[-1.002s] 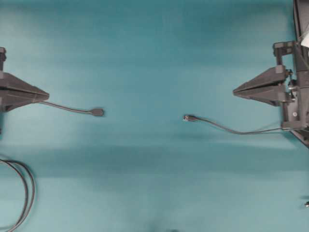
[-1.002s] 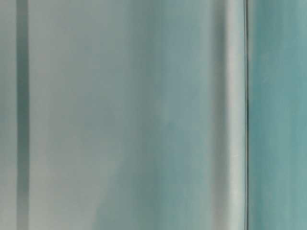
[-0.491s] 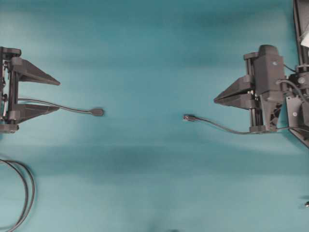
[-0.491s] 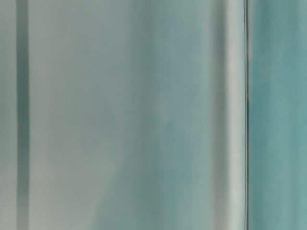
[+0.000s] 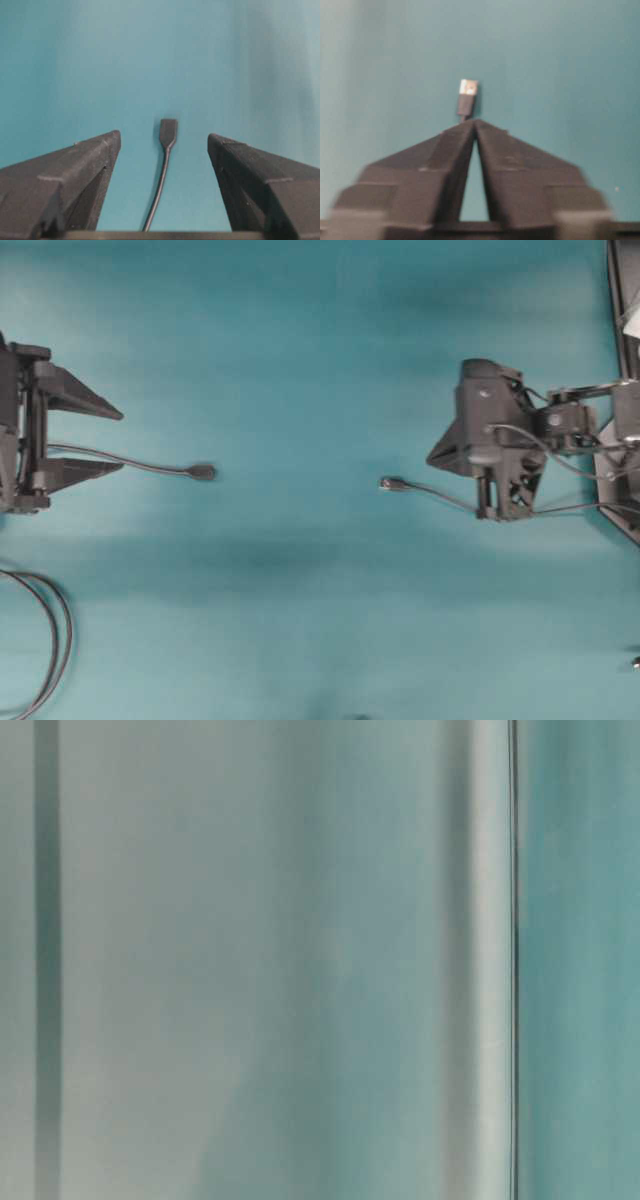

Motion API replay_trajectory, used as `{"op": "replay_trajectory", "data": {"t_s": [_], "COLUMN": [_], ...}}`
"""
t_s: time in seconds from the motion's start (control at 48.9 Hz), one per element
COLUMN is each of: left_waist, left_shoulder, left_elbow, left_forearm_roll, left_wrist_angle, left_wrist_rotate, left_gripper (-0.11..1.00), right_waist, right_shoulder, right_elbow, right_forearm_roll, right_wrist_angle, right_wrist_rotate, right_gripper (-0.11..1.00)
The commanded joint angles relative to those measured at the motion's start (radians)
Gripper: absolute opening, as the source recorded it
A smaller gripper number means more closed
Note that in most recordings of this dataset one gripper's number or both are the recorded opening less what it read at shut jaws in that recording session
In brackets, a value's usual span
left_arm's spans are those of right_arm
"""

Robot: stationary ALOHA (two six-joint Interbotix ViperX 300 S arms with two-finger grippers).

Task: Insert the USB using both arms.
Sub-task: 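Open both grippers and move them toward the USB cable ends, then grasp the male USB plug with the right gripper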

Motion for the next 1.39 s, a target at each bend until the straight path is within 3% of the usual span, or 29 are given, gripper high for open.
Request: {"op": "replay_trajectory", "data": {"t_s": [0.0,0.082,0.143,0.307,0.45,0.675,1.37], "left_waist": [0.005,0.005,0.005,0.005,0.005,0.005,0.015], "left_shoulder": [0.026,0.049,0.063,0.124,0.187,0.267,0.36], "left_elbow": [-0.011,-0.011,-0.008,-0.003,-0.003,-0.018,-0.026], "left_forearm_roll": [0.0,0.0,0.0,0.0,0.002,0.0,-0.006], "left_wrist_angle": [-0.023,-0.044,-0.06,-0.092,-0.137,-0.169,-0.189], "left_wrist_rotate": [0.015,0.017,0.02,0.023,0.031,0.138,0.126], "left_gripper": [0.84,0.84,0.84,0.84,0.83,0.83,0.77], "right_waist": [-0.011,-0.017,-0.017,-0.006,0.006,0.011,0.011], "right_shoulder": [0.029,0.054,0.08,0.143,0.204,0.275,0.403], "right_elbow": [-0.034,-0.038,-0.038,-0.049,-0.072,-0.106,-0.16], "right_forearm_roll": [-0.002,0.0,-0.002,-0.002,-0.002,-0.002,-0.002], "right_wrist_angle": [-0.005,-0.005,-0.005,-0.009,-0.012,-0.011,-0.012], "right_wrist_rotate": [0.002,0.008,0.011,0.012,0.012,0.014,0.014], "right_gripper": [0.31,0.56,0.64,0.54,0.53,0.53,0.52]}}
